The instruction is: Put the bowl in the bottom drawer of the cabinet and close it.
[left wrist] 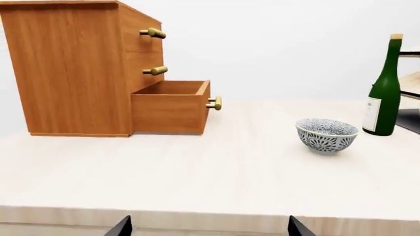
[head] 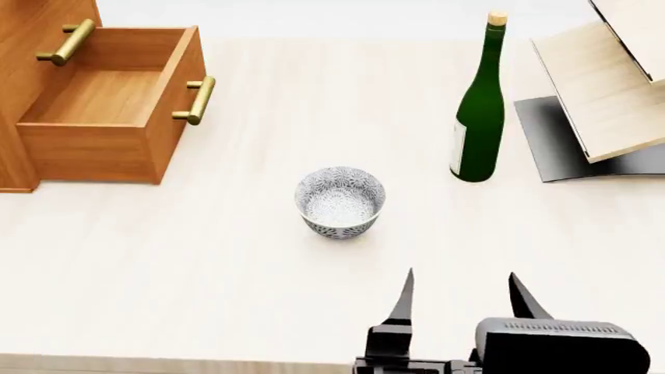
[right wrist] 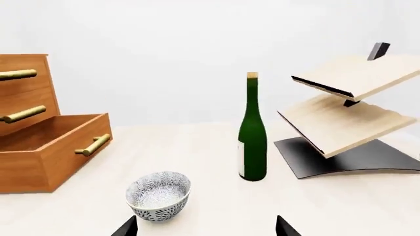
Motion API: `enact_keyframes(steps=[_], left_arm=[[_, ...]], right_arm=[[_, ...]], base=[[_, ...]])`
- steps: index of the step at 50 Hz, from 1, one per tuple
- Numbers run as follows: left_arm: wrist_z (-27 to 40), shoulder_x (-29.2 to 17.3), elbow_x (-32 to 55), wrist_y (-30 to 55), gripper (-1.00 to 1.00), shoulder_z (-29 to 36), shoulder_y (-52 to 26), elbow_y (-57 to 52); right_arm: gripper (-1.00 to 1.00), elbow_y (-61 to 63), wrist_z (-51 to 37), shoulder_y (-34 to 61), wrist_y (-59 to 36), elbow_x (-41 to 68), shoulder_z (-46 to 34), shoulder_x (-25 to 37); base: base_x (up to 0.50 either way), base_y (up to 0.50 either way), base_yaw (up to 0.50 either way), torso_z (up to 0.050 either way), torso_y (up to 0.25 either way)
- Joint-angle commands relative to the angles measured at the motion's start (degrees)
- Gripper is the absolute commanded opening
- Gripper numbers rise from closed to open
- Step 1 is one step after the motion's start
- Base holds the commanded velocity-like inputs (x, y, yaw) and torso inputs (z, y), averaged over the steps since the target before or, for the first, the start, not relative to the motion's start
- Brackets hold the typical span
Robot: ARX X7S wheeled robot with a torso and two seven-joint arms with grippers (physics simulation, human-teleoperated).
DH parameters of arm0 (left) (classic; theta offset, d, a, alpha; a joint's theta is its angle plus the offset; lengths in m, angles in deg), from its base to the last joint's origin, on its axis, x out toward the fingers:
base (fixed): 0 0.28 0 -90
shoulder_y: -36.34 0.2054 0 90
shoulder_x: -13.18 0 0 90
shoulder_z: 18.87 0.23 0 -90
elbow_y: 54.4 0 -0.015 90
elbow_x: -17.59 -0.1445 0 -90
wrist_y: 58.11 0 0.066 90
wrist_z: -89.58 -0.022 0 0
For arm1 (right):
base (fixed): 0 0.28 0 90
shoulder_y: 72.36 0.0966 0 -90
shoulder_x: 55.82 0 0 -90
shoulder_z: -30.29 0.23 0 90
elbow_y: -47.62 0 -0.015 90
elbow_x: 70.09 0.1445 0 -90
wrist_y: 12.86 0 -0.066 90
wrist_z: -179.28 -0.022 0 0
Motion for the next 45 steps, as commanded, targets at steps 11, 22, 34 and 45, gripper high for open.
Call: enact_keyframes(steps=[11, 22, 34, 45], left_arm=[[0.3, -1.1, 0.6, -6.7, 1.0, 1.1, 1.4, 6.1], [0.8, -1.5, 0.4, -7.4, 1.0, 1.8, 1.3, 6.8], [1.3, -2.1, 0.6, -8.1, 1.0, 2.3, 1.5, 6.9], [1.8, -2.5, 0.5, -8.5, 1.0, 2.7, 1.4, 7.3]], right_arm=[[1.0, 15.2, -4.4, 10.2, -18.7, 4.9, 0.6, 2.2], [1.0, 13.5, -4.5, 11.7, -18.6, 6.5, 3.3, 1.8], [1.0, 12.2, -5.0, 11.0, -16.7, 5.8, 2.6, 2.3], [1.0, 11.8, -5.2, 10.6, -15.9, 6.2, 2.7, 2.6]], base=[[0.0, 0.0, 0.0, 0.0, 0.0], [0.0, 0.02, 0.0, 0.0, 0.0], [0.0, 0.24, 0.0, 0.0, 0.0], [0.0, 0.32, 0.0, 0.0, 0.0]])
